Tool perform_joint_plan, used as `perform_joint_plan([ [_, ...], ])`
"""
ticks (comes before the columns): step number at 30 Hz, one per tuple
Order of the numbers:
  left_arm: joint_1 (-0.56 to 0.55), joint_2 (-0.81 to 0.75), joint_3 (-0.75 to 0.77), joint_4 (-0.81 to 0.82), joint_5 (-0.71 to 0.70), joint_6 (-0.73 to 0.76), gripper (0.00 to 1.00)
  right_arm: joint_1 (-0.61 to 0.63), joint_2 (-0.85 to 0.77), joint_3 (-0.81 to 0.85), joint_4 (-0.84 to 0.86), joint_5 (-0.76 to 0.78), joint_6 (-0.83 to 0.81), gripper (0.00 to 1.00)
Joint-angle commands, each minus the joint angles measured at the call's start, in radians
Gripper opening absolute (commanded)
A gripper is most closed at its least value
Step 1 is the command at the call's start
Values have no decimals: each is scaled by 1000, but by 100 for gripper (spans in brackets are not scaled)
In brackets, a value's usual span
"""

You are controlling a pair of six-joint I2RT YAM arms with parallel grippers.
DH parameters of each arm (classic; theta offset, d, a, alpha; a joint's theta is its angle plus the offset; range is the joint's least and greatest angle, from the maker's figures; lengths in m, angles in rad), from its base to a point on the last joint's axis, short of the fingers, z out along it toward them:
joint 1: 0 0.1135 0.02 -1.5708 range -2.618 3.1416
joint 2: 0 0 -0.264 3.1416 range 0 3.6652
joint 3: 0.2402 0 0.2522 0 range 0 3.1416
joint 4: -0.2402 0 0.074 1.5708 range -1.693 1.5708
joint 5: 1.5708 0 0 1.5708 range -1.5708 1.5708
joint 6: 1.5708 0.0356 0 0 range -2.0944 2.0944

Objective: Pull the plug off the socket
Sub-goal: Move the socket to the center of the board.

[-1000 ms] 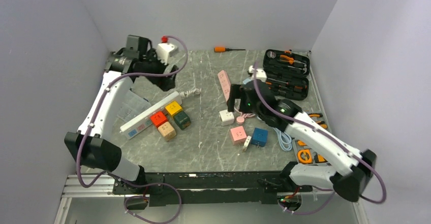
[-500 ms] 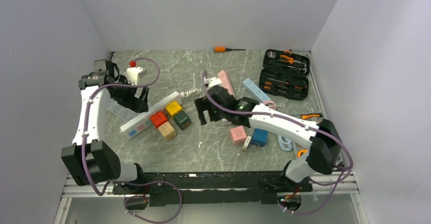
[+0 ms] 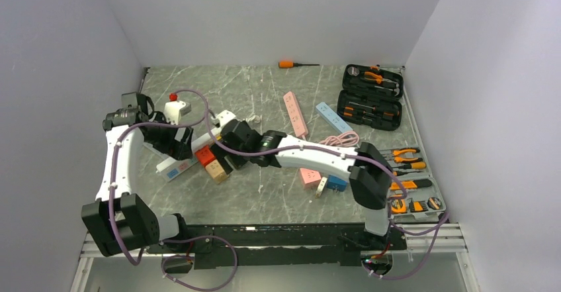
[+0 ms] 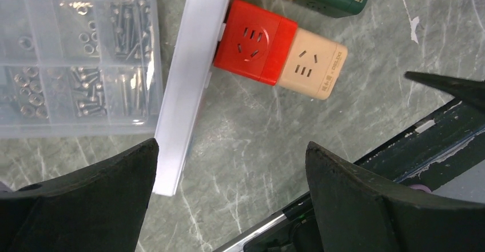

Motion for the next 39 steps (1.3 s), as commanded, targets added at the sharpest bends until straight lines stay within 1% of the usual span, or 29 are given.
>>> perform_joint_plan([
  [1, 68, -37, 2, -15, 36, 72, 99, 19, 91, 140, 59, -31, -75, 94],
  [8, 282, 28, 107, -136, 144, 186, 100, 20, 221, 249, 119, -92, -106, 95],
  [12, 349, 64, 115, -165, 163, 220, 99, 18, 272, 300, 143, -118, -113, 95],
  [20, 375, 63, 50, -111, 138, 211, 99, 20, 393, 428, 142, -168, -122, 96],
  [23, 386, 66, 46, -103, 131, 215, 99, 20, 443, 489, 119, -181, -122, 96],
  [29, 399, 65, 44, -92, 131, 220, 99, 19, 527, 557, 63, -180, -119, 96],
  [32, 401, 60, 44, -98, 140, 226, 99, 20, 544, 552, 50, -167, -120, 95],
  [36, 401, 55, 48, -109, 152, 231, 99, 20, 532, 497, 62, -145, -120, 89],
  [39, 400, 53, 59, -123, 168, 233, 99, 20, 516, 451, 65, -97, -123, 89],
])
